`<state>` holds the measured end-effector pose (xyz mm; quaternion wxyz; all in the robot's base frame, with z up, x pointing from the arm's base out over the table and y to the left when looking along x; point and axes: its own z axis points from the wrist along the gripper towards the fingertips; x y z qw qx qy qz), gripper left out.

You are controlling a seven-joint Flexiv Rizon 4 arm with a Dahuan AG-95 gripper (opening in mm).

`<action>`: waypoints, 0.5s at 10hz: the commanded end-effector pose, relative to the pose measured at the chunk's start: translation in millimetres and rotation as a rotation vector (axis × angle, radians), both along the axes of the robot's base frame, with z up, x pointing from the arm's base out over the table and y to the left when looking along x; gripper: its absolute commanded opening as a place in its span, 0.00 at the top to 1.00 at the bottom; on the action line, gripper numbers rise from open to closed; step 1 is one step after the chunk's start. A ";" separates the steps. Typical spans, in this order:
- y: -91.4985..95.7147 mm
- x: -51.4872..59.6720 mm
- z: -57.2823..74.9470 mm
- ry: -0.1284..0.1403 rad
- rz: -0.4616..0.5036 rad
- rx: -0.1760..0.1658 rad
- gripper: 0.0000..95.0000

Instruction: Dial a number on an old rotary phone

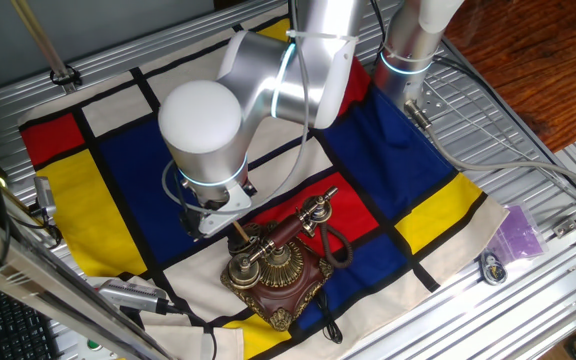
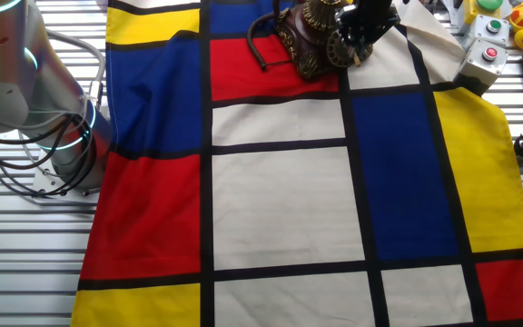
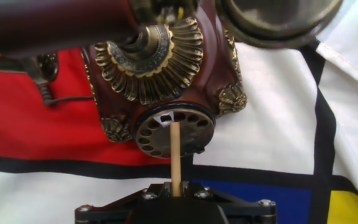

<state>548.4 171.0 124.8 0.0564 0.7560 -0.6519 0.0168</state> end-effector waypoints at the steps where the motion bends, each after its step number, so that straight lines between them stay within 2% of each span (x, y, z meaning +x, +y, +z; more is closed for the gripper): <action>1: 0.1 0.0 0.1 0.017 0.023 0.017 1.00; 5: 0.1 0.0 0.1 0.027 0.057 0.007 1.00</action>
